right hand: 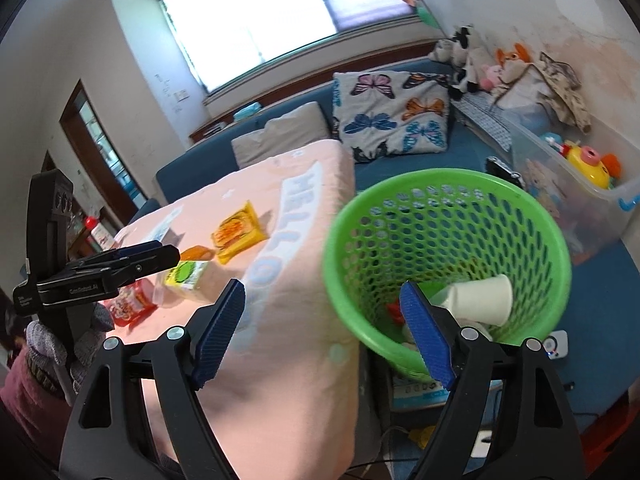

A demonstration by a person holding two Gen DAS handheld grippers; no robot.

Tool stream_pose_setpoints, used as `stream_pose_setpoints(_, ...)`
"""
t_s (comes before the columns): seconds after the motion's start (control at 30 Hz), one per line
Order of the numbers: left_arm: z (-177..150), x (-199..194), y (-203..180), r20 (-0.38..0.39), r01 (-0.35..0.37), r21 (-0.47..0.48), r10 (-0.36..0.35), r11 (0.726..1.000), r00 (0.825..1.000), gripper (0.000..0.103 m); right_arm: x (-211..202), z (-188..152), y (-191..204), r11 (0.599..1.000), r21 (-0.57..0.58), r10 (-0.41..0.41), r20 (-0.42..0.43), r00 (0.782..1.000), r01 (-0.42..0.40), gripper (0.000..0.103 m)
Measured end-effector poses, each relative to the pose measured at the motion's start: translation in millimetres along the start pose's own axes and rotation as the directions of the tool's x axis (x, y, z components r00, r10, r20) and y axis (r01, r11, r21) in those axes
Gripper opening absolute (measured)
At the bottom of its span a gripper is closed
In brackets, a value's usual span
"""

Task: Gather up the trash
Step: 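Move both tools back over the table toward the remaining trash, then grasp the red printed cup rim with the left tool while the right tool reaches the berry-label cup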

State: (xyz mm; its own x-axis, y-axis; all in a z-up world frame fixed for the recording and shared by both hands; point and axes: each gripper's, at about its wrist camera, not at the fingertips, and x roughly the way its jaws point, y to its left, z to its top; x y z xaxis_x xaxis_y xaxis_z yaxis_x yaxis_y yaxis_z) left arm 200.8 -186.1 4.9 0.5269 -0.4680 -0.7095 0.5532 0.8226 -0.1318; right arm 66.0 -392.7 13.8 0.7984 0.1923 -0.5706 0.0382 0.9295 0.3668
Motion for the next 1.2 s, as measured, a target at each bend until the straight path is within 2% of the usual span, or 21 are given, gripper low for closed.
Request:
stream_pose_setpoints(0.5, -28.7, -37.5, 80.2, 0.003, -0.141, -0.112, 0.142, 0.984, 0.99, 0.083, 24.8, 2.9, 54.1, 0.992, -0.088, 0.091, -0.045, 0.995, -0.094, 0.081)
stream_pose_setpoints(0.7, -42.9, -52.4, 124.3, -0.004, -0.205, -0.192, 0.208, 0.96, 0.978, 0.083, 40.2, 4.1, 72.5, 0.987, -0.116, 0.105, -0.068, 0.992, -0.113, 0.081)
stream_pose_setpoints(0.93, -53.5, -61.8, 162.2, -0.029, -0.254, -0.213, 0.254, 0.943, 0.967, 0.083, 59.5, 6.0, 91.5, 0.981, -0.137, 0.123, -0.096, 0.988, -0.136, 0.081)
stream_pose_setpoints(1.2, -75.7, -77.6, 201.9, -0.041, -0.301, -0.316, 0.304, 0.9, 0.952, 0.083, 83.8, 5.5, 106.4, 0.975, -0.154, 0.138, -0.137, 0.981, -0.158, 0.081)
